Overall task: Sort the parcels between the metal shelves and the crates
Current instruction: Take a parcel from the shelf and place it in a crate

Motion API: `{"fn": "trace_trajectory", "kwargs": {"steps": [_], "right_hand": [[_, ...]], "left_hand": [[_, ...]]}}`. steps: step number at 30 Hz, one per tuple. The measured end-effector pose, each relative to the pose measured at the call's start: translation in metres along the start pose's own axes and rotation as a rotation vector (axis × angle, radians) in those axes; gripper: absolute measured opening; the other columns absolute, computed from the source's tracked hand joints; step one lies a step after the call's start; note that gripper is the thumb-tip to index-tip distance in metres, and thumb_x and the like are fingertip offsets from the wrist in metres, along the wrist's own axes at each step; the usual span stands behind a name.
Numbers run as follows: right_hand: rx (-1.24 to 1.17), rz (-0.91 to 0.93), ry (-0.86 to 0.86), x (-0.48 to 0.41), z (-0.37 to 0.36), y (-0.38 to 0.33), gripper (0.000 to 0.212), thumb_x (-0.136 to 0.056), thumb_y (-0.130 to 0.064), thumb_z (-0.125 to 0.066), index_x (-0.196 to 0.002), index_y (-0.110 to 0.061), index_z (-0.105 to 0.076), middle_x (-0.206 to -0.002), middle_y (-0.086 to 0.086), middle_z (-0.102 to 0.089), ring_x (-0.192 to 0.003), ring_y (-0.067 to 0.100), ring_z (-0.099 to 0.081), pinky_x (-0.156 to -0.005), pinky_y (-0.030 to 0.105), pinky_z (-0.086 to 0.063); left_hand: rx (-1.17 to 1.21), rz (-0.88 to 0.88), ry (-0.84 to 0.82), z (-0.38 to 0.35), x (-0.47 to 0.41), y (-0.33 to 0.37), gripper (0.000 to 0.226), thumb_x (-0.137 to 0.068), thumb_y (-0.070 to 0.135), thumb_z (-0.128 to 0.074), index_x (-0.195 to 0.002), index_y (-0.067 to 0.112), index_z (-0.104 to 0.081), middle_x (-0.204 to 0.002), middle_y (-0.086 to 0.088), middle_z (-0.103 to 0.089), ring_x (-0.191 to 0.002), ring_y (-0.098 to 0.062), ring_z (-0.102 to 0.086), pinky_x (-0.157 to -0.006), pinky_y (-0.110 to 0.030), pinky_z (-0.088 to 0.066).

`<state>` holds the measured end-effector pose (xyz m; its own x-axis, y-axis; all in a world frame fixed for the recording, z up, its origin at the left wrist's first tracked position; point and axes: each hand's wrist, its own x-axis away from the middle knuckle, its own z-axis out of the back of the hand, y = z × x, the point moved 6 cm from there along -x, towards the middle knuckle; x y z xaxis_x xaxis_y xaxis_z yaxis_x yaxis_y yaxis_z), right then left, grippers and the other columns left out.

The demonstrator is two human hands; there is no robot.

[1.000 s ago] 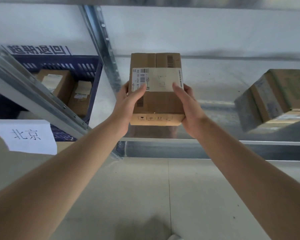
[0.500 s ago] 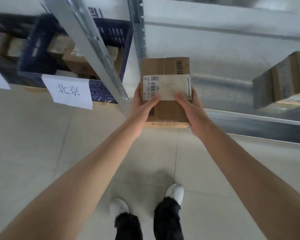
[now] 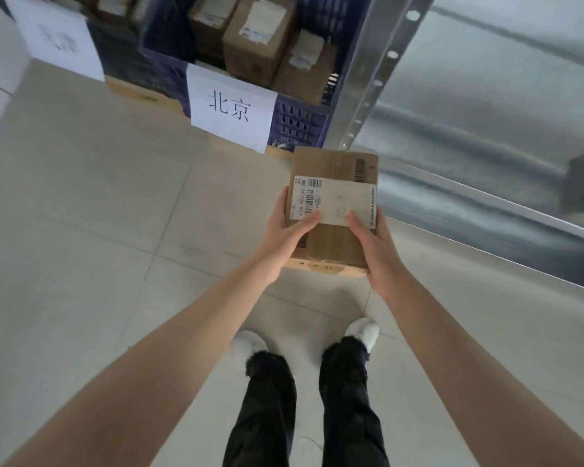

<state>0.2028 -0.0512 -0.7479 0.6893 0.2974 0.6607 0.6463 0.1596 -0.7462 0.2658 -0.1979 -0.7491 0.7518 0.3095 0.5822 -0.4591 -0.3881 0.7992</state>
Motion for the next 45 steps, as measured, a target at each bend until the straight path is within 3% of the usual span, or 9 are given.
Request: {"fn": "trace_trajectory", "kwargs": {"steps": [6,11,18,21,27,29,33,37,45], "right_hand": [[0.06,0.014,-0.082,-0.019,-0.092,-0.006,0.05,-0.097,-0.029,-0.063,-0.143,-0.028,-0.043,-0.128,-0.001,-0.064,-0.113,0.021,-0.065,-0.09,0.039,-0.058],[0.053,0.037,-0.135,-0.043,-0.152,-0.029,0.054,-0.097,-0.025,-0.063,-0.146,-0.025,-0.041,-0.127,0.001,-0.065,-0.106,0.016,-0.067,-0.074,0.026,-0.059],[0.039,0.01,-0.111,-0.108,-0.188,-0.08,0.053,-0.095,-0.034,-0.065,-0.143,-0.034,-0.041,-0.126,-0.002,-0.065,-0.112,0.02,-0.065,-0.096,0.045,-0.056],[0.043,0.039,-0.091,-0.147,-0.198,-0.12,0.057,-0.095,-0.035,-0.065,-0.146,-0.033,-0.04,-0.127,-0.002,-0.065,-0.114,0.02,-0.064,-0.099,0.046,-0.054],[0.038,0.035,-0.014,-0.209,-0.194,-0.178,0.055,-0.096,-0.032,-0.064,-0.146,-0.033,-0.041,-0.127,-0.001,-0.065,-0.11,0.02,-0.066,-0.081,0.034,-0.06],[0.027,0.031,0.016,-0.229,-0.19,-0.19,0.053,-0.097,-0.031,-0.063,-0.146,-0.032,-0.042,-0.126,-0.002,-0.065,-0.107,0.019,-0.066,-0.073,0.028,-0.058],[0.0,0.026,0.108,-0.273,-0.179,-0.209,0.041,-0.099,-0.023,-0.06,-0.138,-0.024,-0.049,-0.124,0.001,-0.066,-0.108,0.021,-0.065,-0.078,0.032,-0.057],[0.022,-0.033,0.21,-0.312,-0.169,-0.217,0.04,-0.1,-0.024,-0.057,-0.139,-0.025,-0.047,-0.122,0.001,-0.064,-0.106,0.02,-0.063,-0.075,0.033,-0.055],[0.063,-0.158,0.341,-0.386,-0.135,-0.208,0.044,-0.097,-0.02,-0.061,-0.137,-0.017,-0.043,-0.123,0.002,-0.059,-0.106,0.019,-0.058,-0.085,0.037,-0.053]], "left_hand": [[-0.012,-0.002,0.086,0.089,-0.007,0.022,0.053,-0.09,0.021,-0.07,-0.135,0.032,-0.044,-0.123,0.009,-0.065,-0.109,-0.006,-0.064,-0.086,-0.022,-0.054],[-0.012,-0.022,0.113,0.14,-0.027,0.057,0.061,-0.091,0.025,-0.07,-0.143,0.031,-0.039,-0.124,0.01,-0.064,-0.107,-0.004,-0.065,-0.08,-0.022,-0.057],[-0.04,-0.021,0.09,0.162,-0.096,0.118,0.059,-0.088,0.031,-0.072,-0.139,0.035,-0.043,-0.126,0.01,-0.063,-0.114,-0.011,-0.062,-0.094,-0.034,-0.053],[-0.051,-0.052,0.099,0.16,-0.136,0.161,0.056,-0.088,0.031,-0.072,-0.137,0.034,-0.044,-0.125,0.011,-0.063,-0.113,-0.008,-0.061,-0.088,-0.025,-0.053],[-0.08,-0.047,0.068,0.145,-0.214,0.21,0.065,-0.089,0.027,-0.071,-0.146,0.028,-0.039,-0.122,0.012,-0.063,-0.104,-0.002,-0.062,-0.066,-0.011,-0.053],[-0.094,-0.047,0.033,0.14,-0.242,0.221,0.068,-0.089,0.026,-0.072,-0.147,0.029,-0.037,-0.126,0.009,-0.062,-0.11,-0.007,-0.062,-0.071,-0.016,-0.054],[-0.214,-0.039,-0.069,0.126,-0.3,0.238,0.072,-0.089,0.026,-0.072,-0.15,0.028,-0.032,-0.129,0.011,-0.06,-0.113,-0.003,-0.059,-0.093,-0.028,-0.053],[-0.291,0.0,-0.108,0.11,-0.35,0.244,0.07,-0.09,0.019,-0.07,-0.148,0.024,-0.032,-0.131,0.008,-0.057,-0.112,-0.005,-0.056,-0.082,-0.018,-0.048],[-0.535,0.083,-0.157,0.077,-0.437,0.228,0.084,-0.087,0.014,-0.073,-0.153,0.019,-0.022,-0.141,-0.002,-0.052,-0.128,-0.02,-0.051,-0.109,-0.048,-0.043]]}}
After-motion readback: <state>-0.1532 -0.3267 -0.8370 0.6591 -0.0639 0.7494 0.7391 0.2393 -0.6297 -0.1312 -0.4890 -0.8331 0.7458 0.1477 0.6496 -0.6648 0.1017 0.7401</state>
